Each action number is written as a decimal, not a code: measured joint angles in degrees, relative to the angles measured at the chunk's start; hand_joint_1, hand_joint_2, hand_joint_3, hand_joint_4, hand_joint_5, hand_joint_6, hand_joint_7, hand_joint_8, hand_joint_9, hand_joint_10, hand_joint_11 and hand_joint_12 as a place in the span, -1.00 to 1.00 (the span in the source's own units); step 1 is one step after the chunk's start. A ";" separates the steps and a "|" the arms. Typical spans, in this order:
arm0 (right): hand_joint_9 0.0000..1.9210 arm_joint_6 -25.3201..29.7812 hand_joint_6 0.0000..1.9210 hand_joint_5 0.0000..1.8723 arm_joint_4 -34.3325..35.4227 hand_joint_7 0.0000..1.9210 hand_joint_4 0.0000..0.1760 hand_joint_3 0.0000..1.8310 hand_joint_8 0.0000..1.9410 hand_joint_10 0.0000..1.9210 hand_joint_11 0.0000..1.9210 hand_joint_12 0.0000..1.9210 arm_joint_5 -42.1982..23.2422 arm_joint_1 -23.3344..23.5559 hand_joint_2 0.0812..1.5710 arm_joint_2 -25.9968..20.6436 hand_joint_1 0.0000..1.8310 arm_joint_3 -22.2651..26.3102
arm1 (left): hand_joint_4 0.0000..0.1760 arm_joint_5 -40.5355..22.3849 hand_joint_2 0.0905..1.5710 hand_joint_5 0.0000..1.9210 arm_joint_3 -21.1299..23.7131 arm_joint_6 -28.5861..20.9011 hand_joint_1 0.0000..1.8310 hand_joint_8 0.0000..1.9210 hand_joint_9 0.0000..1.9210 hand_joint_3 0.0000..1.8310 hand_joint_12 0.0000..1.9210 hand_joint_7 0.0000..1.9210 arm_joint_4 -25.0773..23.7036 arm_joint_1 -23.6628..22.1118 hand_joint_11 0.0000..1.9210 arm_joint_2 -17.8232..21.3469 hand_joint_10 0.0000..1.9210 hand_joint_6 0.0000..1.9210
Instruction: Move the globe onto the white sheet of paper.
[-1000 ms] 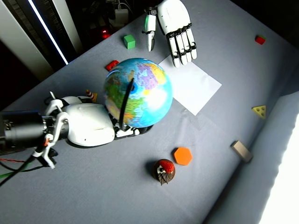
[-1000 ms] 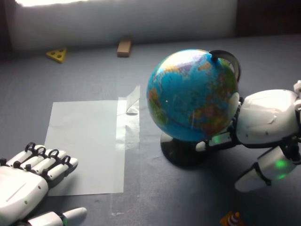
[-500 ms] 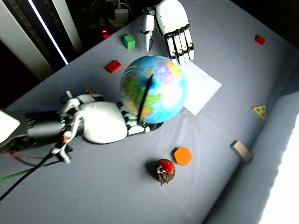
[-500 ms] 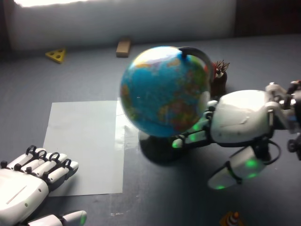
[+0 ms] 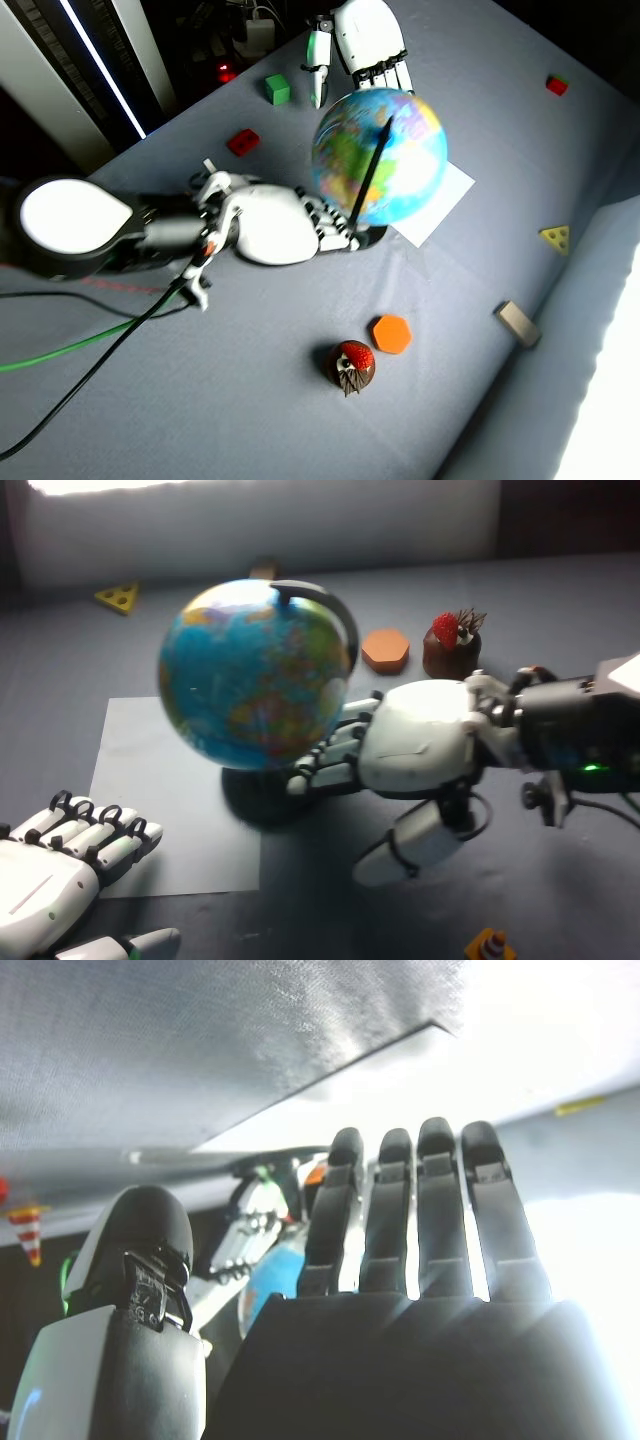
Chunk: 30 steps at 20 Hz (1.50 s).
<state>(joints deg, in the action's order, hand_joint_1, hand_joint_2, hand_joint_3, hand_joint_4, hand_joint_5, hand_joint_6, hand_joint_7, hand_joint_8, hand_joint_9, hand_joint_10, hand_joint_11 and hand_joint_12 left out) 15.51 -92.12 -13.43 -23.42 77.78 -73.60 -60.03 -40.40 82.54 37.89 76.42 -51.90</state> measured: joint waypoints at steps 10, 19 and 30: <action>-0.79 1.79 -1.00 -0.77 -1.38 -0.78 -1.00 -1.00 -1.00 -1.00 -1.00 -0.70 4.07 1.60 0.43 4.52 -0.95 -0.04 | -0.79 0.07 0.50 -0.86 0.61 -0.13 -1.00 -1.00 -0.87 -1.00 -0.82 -0.90 -0.42 0.31 -1.00 0.04 -1.00 -1.00; -0.79 4.59 -1.00 -0.77 -1.95 -0.76 -1.00 -1.00 -1.00 -1.00 -1.00 -0.71 3.72 2.60 0.43 6.64 -0.95 -1.53 | -0.79 0.48 0.50 -0.86 1.07 -0.04 -1.00 -1.00 -0.87 -1.00 -0.82 -0.90 -0.37 0.42 -1.00 0.76 -1.00 -1.00; -0.79 8.07 -1.00 -0.76 -3.17 -0.76 -1.00 -1.00 -1.00 -1.00 -1.00 -0.71 -0.39 8.55 0.43 0.57 -0.95 1.68 | -0.79 5.25 0.50 -0.85 4.02 1.60 -1.00 -1.00 -0.87 -1.00 -0.82 -0.90 5.73 -0.15 -1.00 4.28 -1.00 -1.00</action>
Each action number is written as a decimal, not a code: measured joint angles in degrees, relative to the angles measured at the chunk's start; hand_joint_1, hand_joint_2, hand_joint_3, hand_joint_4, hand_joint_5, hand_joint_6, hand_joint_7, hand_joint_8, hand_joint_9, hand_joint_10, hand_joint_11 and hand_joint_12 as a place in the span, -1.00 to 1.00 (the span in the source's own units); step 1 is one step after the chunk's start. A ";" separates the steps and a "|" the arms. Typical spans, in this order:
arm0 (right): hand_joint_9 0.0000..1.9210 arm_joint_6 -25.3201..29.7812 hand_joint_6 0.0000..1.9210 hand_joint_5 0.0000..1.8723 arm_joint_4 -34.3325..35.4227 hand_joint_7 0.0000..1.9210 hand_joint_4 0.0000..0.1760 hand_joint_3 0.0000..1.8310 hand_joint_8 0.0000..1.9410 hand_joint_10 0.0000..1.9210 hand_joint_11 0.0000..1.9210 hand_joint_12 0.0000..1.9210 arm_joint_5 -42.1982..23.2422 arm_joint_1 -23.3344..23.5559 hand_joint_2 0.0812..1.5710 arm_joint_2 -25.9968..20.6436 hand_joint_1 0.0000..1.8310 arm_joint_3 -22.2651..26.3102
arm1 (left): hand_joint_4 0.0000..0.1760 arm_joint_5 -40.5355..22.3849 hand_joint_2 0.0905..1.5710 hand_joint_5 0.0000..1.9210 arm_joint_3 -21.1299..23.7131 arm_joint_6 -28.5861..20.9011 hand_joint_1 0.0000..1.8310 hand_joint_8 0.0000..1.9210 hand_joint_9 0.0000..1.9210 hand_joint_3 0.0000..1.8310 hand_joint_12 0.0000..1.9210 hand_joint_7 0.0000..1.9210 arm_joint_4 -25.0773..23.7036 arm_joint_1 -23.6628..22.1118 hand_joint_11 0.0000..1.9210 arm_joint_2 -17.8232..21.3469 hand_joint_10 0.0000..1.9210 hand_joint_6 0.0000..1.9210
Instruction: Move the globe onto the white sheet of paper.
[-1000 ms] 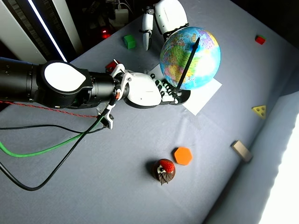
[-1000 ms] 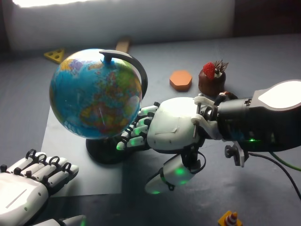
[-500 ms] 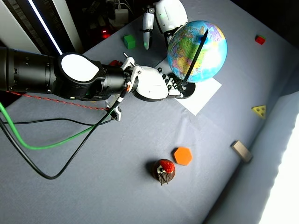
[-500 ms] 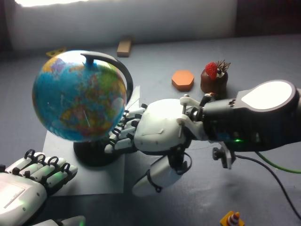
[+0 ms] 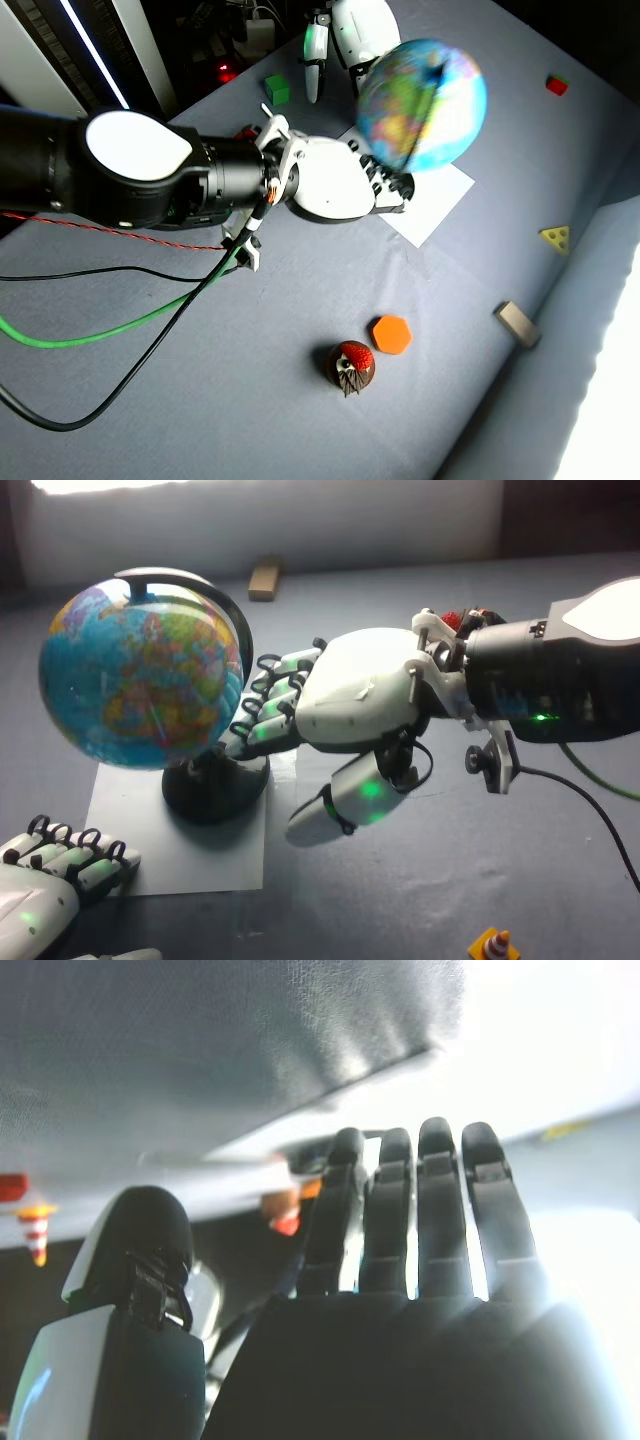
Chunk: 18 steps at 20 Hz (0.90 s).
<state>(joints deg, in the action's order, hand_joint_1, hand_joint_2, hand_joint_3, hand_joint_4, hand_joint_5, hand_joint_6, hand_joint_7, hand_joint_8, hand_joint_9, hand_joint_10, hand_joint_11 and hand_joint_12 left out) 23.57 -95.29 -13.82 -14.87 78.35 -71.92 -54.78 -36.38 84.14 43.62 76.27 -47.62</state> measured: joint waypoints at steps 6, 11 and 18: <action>-0.79 0.26 -0.99 -0.75 -2.49 -0.76 -1.00 -1.00 -1.00 -1.00 -1.00 -0.70 -1.11 -0.20 0.43 -8.50 -0.95 5.97 | -0.80 0.50 0.50 -0.85 2.34 0.94 -1.00 -1.00 -0.87 -1.00 -0.82 -0.90 1.49 -0.94 -1.00 1.44 -1.00 -1.00; -0.79 13.97 -0.99 -0.75 -14.43 -0.75 -1.00 -1.00 -1.00 -1.00 -1.00 -0.70 -4.35 -0.96 0.43 -14.62 -0.95 10.32 | -0.80 6.40 0.50 -0.85 4.68 6.58 -1.00 -1.00 -0.87 -1.00 -0.82 -0.90 9.90 -7.04 -1.00 5.70 -1.00 -1.00; -0.80 49.88 -1.00 -0.76 -41.22 -0.75 -1.00 -1.00 -1.00 -1.00 -1.00 -0.74 -7.04 3.67 0.43 -26.05 -0.95 17.55 | -0.80 14.08 0.50 -0.85 8.70 16.55 -1.00 -0.99 -0.87 -1.00 -0.82 -0.88 25.20 -13.44 -1.00 8.98 -1.00 -1.00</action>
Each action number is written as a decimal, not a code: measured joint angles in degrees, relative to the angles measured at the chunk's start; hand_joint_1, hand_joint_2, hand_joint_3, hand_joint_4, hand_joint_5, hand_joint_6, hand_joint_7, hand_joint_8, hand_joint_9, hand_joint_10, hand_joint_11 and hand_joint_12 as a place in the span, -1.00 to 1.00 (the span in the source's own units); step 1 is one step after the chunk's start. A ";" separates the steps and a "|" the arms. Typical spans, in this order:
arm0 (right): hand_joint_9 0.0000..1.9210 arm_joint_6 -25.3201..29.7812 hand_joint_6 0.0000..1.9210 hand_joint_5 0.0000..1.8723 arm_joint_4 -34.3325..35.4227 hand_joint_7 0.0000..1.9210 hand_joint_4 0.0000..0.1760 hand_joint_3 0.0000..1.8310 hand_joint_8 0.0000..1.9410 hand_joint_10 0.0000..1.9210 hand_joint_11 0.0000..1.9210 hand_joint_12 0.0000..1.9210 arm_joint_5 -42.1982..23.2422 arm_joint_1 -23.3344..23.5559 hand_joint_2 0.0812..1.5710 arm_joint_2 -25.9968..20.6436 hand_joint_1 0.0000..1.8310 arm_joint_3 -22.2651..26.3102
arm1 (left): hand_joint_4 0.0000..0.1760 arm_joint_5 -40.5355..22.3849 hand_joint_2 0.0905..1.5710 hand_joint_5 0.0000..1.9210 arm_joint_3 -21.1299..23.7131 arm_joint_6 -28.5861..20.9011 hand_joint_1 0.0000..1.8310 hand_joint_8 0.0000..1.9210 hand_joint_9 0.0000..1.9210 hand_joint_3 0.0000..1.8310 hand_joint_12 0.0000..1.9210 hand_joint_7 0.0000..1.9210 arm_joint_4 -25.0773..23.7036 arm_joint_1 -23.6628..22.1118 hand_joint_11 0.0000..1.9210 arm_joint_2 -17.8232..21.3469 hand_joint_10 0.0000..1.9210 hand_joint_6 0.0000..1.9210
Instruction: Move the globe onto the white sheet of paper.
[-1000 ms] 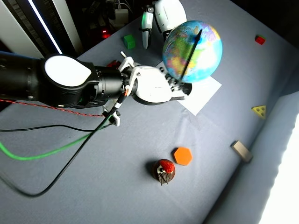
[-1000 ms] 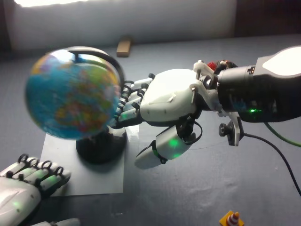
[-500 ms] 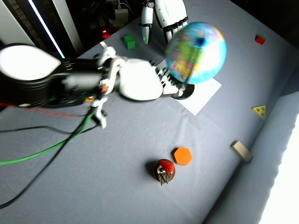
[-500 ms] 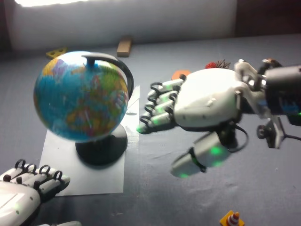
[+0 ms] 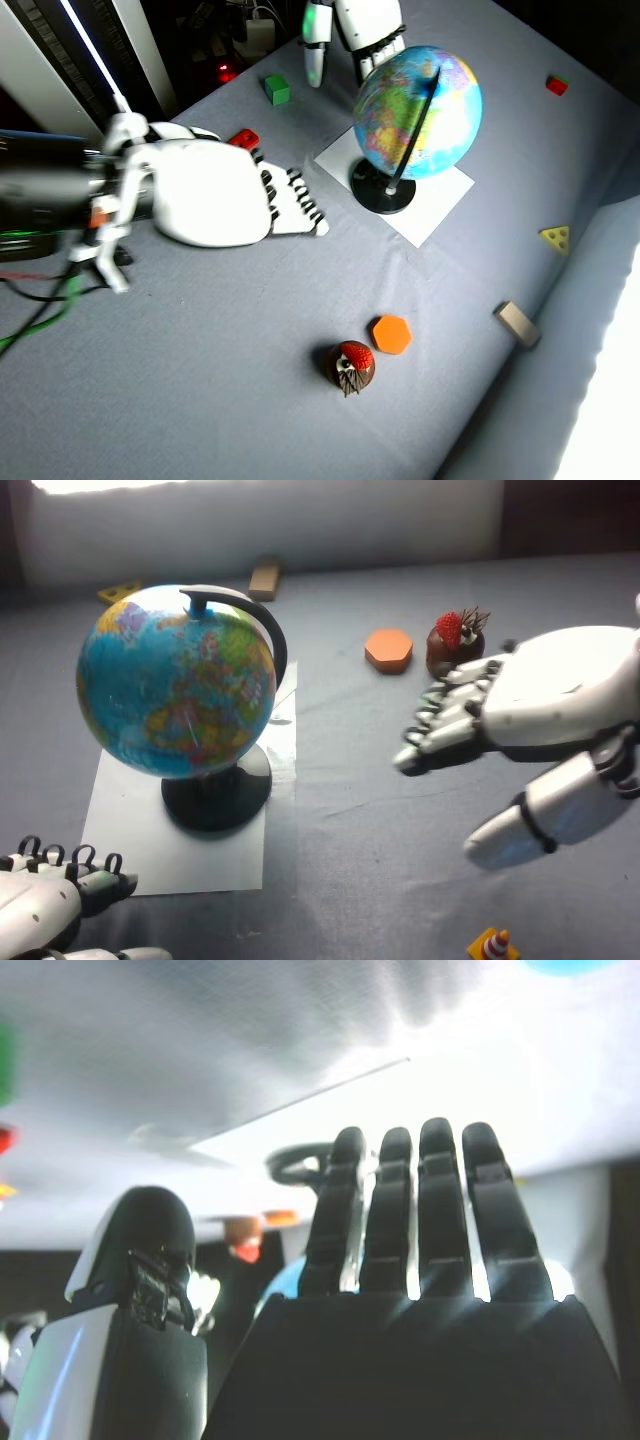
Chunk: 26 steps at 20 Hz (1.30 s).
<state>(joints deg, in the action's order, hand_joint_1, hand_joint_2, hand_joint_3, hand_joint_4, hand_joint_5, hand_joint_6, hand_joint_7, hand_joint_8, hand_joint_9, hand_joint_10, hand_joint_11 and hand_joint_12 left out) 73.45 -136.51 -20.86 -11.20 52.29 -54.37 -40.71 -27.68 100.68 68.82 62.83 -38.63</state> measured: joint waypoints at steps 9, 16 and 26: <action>-0.50 59.98 -0.89 -0.34 -34.10 -0.35 -1.00 -1.00 -0.95 -0.92 -1.00 0.18 -13.49 9.90 0.44 -1.53 -0.94 5.97 | -0.89 1.90 0.52 -0.45 3.15 32.15 -1.00 -0.98 -0.51 -1.00 -0.24 -0.44 33.18 -19.61 -1.00 2.25 -0.97 -0.97; -0.41 52.30 -0.15 -0.24 -34.10 -0.01 -1.00 -1.00 -0.57 0.37 -0.69 0.86 -10.27 12.50 0.52 -3.65 -0.77 12.07 | -1.00 -7.89 0.60 -0.12 4.13 47.23 -0.99 -0.95 -0.16 -1.00 0.51 -0.01 49.94 -32.94 -0.70 -2.10 -0.61 -0.90; 0.12 37.81 0.75 -0.36 -34.10 0.12 -1.00 -0.98 0.87 1.00 0.14 1.00 6.05 6.88 0.72 -7.13 0.03 14.99 | -1.00 -14.38 0.78 -0.03 3.87 52.50 -0.29 0.98 0.17 -1.00 1.00 0.10 54.03 -40.28 0.03 -4.13 1.00 0.91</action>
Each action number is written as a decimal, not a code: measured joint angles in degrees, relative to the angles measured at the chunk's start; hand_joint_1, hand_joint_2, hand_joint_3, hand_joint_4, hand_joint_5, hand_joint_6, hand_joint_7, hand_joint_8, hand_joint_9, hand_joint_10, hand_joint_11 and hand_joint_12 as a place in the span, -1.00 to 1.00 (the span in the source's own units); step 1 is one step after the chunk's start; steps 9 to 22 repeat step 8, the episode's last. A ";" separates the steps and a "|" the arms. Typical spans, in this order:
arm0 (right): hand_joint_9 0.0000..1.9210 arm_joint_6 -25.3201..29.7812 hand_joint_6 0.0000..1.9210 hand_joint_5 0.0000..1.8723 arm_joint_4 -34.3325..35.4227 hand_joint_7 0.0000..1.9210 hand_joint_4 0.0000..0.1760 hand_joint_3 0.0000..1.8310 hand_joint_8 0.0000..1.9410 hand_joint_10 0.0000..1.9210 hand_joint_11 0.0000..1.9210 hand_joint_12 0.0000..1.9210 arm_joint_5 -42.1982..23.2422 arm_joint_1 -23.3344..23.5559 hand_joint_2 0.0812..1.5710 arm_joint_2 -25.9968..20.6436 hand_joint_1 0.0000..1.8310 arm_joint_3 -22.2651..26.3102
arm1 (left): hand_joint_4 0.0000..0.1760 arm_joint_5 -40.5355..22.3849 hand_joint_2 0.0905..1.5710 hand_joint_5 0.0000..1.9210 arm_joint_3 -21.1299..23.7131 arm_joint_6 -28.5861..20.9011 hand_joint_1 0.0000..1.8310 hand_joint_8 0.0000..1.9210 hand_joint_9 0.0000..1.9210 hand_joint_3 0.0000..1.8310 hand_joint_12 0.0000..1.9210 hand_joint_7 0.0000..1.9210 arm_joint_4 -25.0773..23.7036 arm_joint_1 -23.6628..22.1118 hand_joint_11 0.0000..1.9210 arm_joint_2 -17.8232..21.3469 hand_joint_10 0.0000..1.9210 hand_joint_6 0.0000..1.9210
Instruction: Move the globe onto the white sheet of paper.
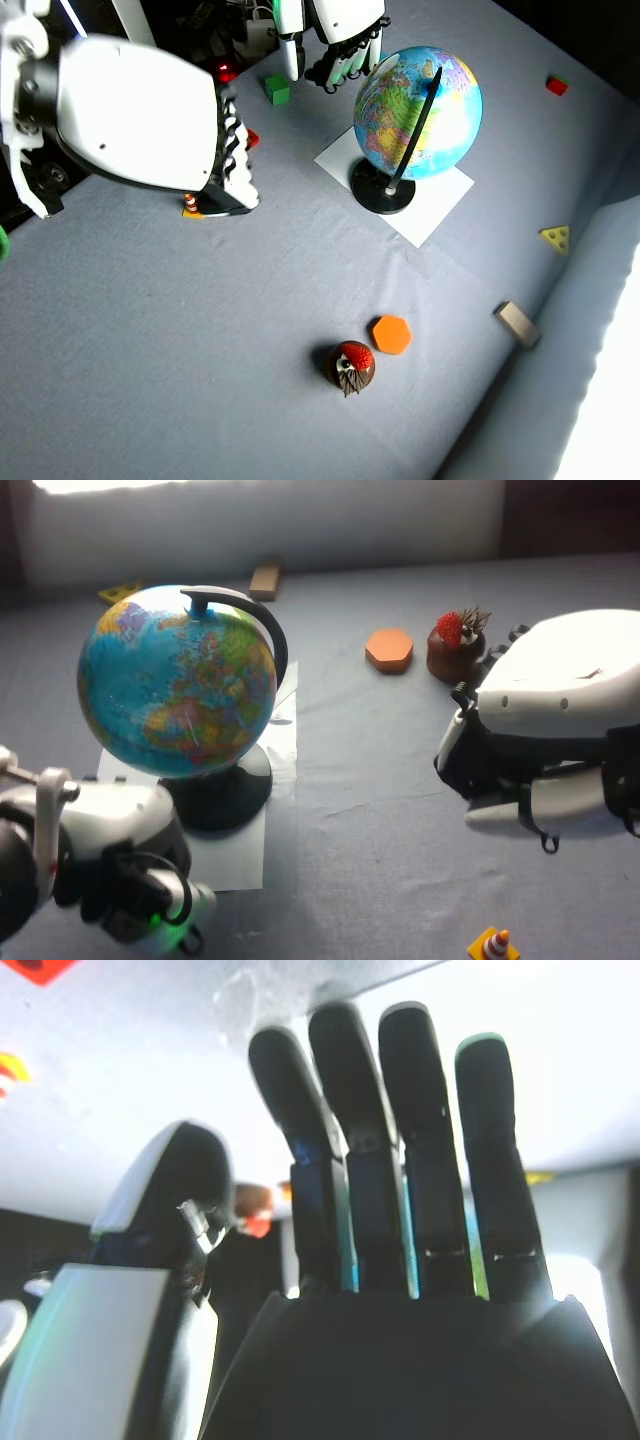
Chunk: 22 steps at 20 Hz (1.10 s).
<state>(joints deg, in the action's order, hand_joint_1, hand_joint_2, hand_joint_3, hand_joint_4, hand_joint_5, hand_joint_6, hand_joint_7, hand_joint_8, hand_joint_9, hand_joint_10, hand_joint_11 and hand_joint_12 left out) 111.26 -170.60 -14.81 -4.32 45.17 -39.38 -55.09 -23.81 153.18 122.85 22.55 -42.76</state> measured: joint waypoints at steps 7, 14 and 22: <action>0.23 -20.74 1.00 -0.23 0.04 0.18 -1.00 0.23 1.00 1.00 0.31 1.00 20.52 -9.62 0.04 -1.49 0.03 5.03 | -1.00 -2.19 0.80 0.01 0.74 2.29 -0.18 1.00 0.24 -1.00 1.00 0.16 1.31 -4.85 0.13 0.00 1.00 1.00; 0.24 -22.71 1.00 -0.23 2.45 0.19 -1.00 0.23 1.00 1.00 0.32 1.00 21.09 -9.64 0.04 -1.49 0.03 5.20 | -1.00 -2.34 0.80 0.01 0.92 3.13 -0.18 1.00 0.24 -1.00 1.00 0.16 1.36 -5.38 0.13 0.00 1.00 1.00; 0.24 -22.71 1.00 -0.23 2.45 0.19 -1.00 0.23 1.00 1.00 0.32 1.00 21.09 -9.64 0.04 -1.49 0.03 5.20 | -1.00 -2.34 0.80 0.01 0.92 3.13 -0.18 1.00 0.24 -1.00 1.00 0.16 1.36 -5.38 0.13 0.00 1.00 1.00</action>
